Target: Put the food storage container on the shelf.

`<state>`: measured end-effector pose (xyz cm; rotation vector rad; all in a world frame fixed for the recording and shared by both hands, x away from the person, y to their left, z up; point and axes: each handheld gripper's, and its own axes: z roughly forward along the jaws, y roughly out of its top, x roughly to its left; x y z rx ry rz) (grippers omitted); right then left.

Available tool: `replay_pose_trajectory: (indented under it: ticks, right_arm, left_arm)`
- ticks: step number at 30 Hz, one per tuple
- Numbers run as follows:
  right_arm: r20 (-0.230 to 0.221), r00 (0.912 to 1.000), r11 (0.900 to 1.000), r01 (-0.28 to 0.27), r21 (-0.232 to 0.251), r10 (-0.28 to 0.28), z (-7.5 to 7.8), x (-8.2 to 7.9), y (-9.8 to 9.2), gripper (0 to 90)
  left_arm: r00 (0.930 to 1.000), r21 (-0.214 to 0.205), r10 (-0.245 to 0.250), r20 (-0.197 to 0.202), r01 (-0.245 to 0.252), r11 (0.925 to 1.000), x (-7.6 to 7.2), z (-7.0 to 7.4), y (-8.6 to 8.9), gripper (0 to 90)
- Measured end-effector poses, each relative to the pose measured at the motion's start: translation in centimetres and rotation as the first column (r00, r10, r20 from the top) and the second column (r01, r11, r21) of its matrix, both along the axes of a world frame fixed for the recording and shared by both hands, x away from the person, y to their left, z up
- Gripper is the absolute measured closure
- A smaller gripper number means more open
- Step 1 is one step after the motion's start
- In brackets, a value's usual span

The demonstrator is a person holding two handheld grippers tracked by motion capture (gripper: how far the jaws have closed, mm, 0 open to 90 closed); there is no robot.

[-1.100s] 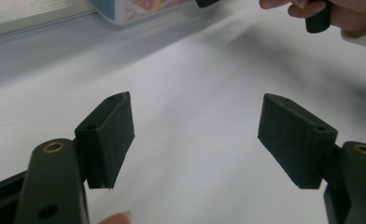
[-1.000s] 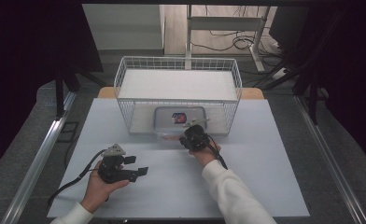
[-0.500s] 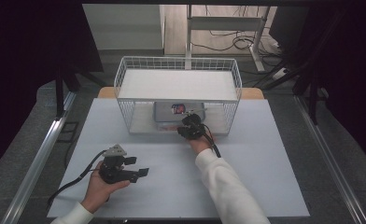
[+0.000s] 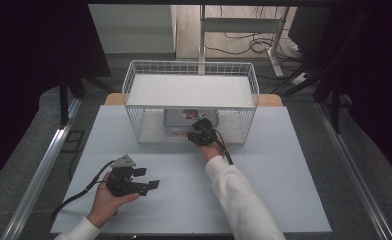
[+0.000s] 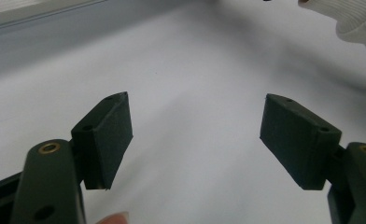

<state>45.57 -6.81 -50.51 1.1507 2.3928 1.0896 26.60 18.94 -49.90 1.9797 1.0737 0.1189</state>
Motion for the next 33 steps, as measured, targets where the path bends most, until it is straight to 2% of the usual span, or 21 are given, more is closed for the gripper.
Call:
replay_pose_trajectory:
  ticks: [6, 7, 8, 9, 13, 15, 16, 18, 21, 22, 24, 26, 27, 28, 29, 33]
  right_arm:
    - [-0.014, 0.9999, 0.9998, -0.01, 0.017, 0.01, 0.6, -0.8, -0.1, 89.0]
    - [0.008, 0.9997, 0.9997, -0.022, 0.011, 0.022, 0.7, -1.0, -0.3, 89.0]
    - [-0.003, 0.9997, 0.9996, -0.023, 0.015, 0.023, 0.9, -1.5, -0.4, 89.0]
    - [-0.076, 0.997, 0.9997, -0.013, 0.022, 0.015, 1.4, -3.0, -0.6, 89.0]
    - [-0.062, 0.9963, 0.9983, -0.059, 0.006, 0.059, 2.0, -4.6, -1.5, 89.0]
    - [-0.031, 0.9942, 0.9945, -0.104, -0.012, 0.103, 2.6, -6.8, -3.4, 88.9]
    - [-0.031, 0.9942, 0.9945, -0.104, -0.012, 0.103, 2.6, -6.8, -3.4, 88.9]
    - [-0.028, 0.9927, 0.9931, -0.117, 0.003, 0.117, 3.1, -8.6, -5.2, 88.9]
    - [-0.023, 0.9921, 0.9921, -0.123, 0.025, 0.124, 3.4, -10.6, -7.7, 88.9]
    - [-0.013, 0.9923, 0.992, -0.123, 0.03, 0.123, 3.5, -11.9, -9.6, 88.9]
    - [-0.013, 0.9927, 0.9923, -0.12, 0.031, 0.12, 3.6, -12.4, -10.3, 88.9]
    - [0.005, 0.9934, 0.9929, -0.114, 0.032, 0.114, 3.6, -14.0, -12.5, 88.8]
    - [-0.006, 0.9946, 0.9939, -0.103, 0.041, 0.103, 3.4, -15.0, -14.0, 88.6]
    - [-0.006, 0.9946, 0.9939, -0.103, 0.041, 0.103, 3.4, -15.0, -14.0, 88.6]
    - [-0.018, 0.9958, 0.9951, -0.089, 0.042, 0.09, 3.2, -16.1, -15.4, 87.8]
    - [-0.033, 0.9961, 0.9957, -0.08, 0.046, 0.082, 2.8, -17.2, -16.8, 82.0]
  left_arm:
    - [1.0, 0.0, 0.002, 0.005, -0.002, 1.0, 0.1, 0.1, 0.1, 25.1]
    - [1.0, -0.002, 0.001, 0.005, -0.001, 1.0, 0.0, 0.1, 0.1, 25.0]
    - [1.0, -0.007, 0.005, 0.004, -0.005, 1.0, 0.0, 0.2, 0.1, 25.0]
    - [1.0, -0.009, 0.007, 0.006, -0.007, 0.9999, -0.1, 0.2, 0.2, 24.9]
    - [0.9999, 0.002, 0.007, 0.012, -0.007, 1.0, -0.3, 0.3, 0.2, 24.8]
    - [0.9998, 0.016, 0.007, 0.019, -0.007, 0.9999, -0.5, 0.3, 0.3, 24.7]
    - [0.9998, 0.016, 0.007, 0.019, -0.007, 0.9999, -0.5, 0.3, 0.3, 24.6]
    - [0.9998, 0.02, 0.012, 0.016, -0.013, 0.9997, -0.6, 0.2, 0.2, 24.6]
    - [0.9998, 0.01, 0.018, 0.011, -0.018, 0.9998, -0.6, 0.2, 0.2, 24.5]
    - [0.9998, 0.009, 0.019, 0.011, -0.02, 0.9998, -0.5, 0.3, 0.2, 24.5]
    - [0.9996, 0.019, 0.023, 0.016, -0.024, 0.9995, -0.6, 0.2, 0.2, 24.5]
    - [0.9995, 0.034, 0.026, 0.02, -0.027, 0.9991, -0.7, 0.2, 0.2, 24.2]
    - [0.9993, 0.039, 0.028, 0.024, -0.029, 0.9988, -0.8, 0.1, 0.2, 24.2]
    - [0.9993, 0.043, 0.026, 0.026, -0.027, 0.9987, -0.9, 0.2, 0.2, 24.2]
    - [0.9993, 0.042, 0.025, 0.028, -0.026, 0.9988, -1.0, 0.2, 0.1, 24.1]
    - [0.9986, 0.048, 0.032, 0.043, -0.034, 0.9983, -1.2, 0.4, 0.3, 24.1]
